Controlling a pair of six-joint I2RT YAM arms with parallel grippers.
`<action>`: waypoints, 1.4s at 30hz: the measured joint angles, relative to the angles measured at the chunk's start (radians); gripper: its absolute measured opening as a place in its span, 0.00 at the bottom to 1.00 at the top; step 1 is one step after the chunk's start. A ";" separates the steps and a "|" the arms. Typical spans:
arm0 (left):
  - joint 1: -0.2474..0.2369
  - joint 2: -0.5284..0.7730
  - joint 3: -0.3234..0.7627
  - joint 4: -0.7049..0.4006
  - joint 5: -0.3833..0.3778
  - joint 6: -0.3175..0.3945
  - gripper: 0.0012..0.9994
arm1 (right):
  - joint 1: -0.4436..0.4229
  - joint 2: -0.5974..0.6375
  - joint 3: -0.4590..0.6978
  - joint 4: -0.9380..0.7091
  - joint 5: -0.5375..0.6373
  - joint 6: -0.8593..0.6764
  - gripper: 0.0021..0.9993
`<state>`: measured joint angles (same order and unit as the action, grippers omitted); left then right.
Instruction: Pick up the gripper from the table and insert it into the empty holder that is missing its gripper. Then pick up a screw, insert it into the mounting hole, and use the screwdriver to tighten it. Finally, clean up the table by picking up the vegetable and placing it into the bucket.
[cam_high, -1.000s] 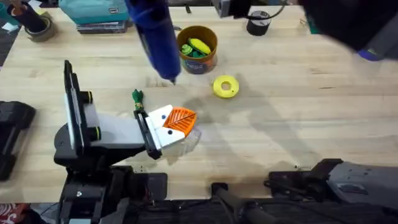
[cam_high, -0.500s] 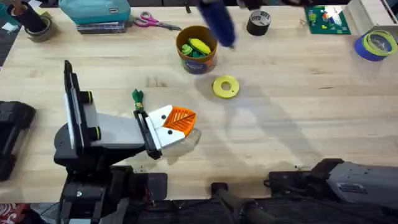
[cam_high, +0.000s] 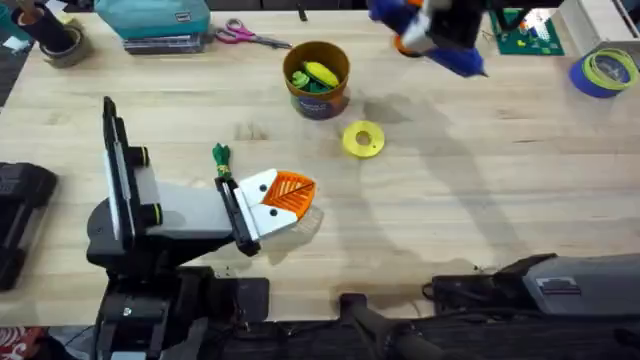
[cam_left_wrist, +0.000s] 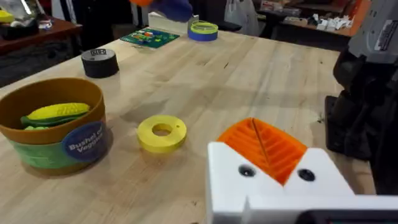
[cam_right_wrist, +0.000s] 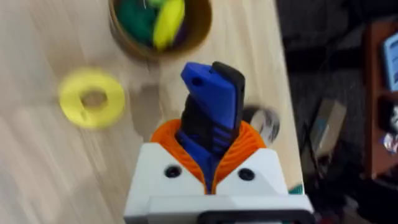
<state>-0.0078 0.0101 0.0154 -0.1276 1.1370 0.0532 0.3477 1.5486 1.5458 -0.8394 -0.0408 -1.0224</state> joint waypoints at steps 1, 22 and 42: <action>0.000 0.000 0.000 0.000 0.000 0.000 0.00 | -0.022 0.003 -0.030 0.015 0.004 -0.033 0.02; 0.000 0.000 0.000 0.000 -0.003 0.000 0.00 | -0.187 0.123 -0.552 0.508 0.022 -0.273 0.02; 0.000 0.000 0.000 0.000 -0.004 0.001 0.01 | -0.191 0.136 -0.535 0.528 0.046 -0.265 1.00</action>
<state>-0.0078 0.0101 0.0154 -0.1272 1.1332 0.0540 0.1566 1.6843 1.0106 -0.3114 0.0055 -1.2875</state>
